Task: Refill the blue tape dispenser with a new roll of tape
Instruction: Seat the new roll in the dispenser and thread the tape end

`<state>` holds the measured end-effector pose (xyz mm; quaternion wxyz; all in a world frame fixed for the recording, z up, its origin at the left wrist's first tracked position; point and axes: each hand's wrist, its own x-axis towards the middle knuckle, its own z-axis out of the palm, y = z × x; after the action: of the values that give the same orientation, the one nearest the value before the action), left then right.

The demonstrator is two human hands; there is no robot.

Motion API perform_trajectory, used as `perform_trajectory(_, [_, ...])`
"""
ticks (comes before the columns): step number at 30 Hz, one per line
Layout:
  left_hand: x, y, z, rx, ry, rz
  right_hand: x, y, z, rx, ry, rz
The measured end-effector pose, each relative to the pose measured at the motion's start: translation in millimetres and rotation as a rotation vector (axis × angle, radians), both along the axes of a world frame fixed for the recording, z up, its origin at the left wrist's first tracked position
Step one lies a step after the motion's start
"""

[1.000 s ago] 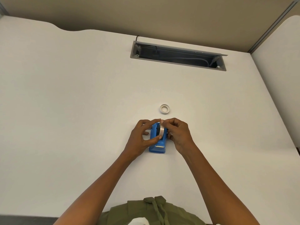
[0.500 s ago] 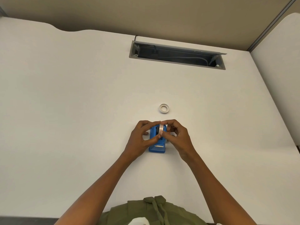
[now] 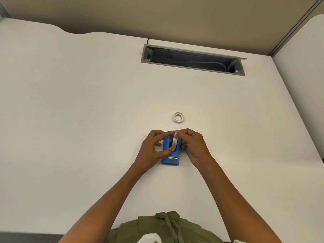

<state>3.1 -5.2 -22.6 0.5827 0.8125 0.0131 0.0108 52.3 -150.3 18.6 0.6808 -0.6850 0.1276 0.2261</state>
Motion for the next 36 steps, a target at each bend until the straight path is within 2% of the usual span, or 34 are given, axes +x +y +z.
perform_trajectory(11, [0,2,2,0.001,0.017,-0.018,16,10,6,-0.074,0.244,-0.123])
perform_trajectory(19, [0,0,6,-0.036,0.063,0.019,-5,-6,4,-0.061,-0.018,0.004])
perform_trajectory(27, [0,1,4,0.016,0.058,-0.014,-8,-1,-1,-0.167,-0.185,-0.069])
perform_trajectory(31, [-1,1,4,0.007,0.051,-0.007,-14,-5,-3,-0.102,-0.237,0.032])
perform_trajectory(36, [-1,0,4,-0.002,0.033,0.012,-15,-14,-5,-0.138,-0.325,0.145])
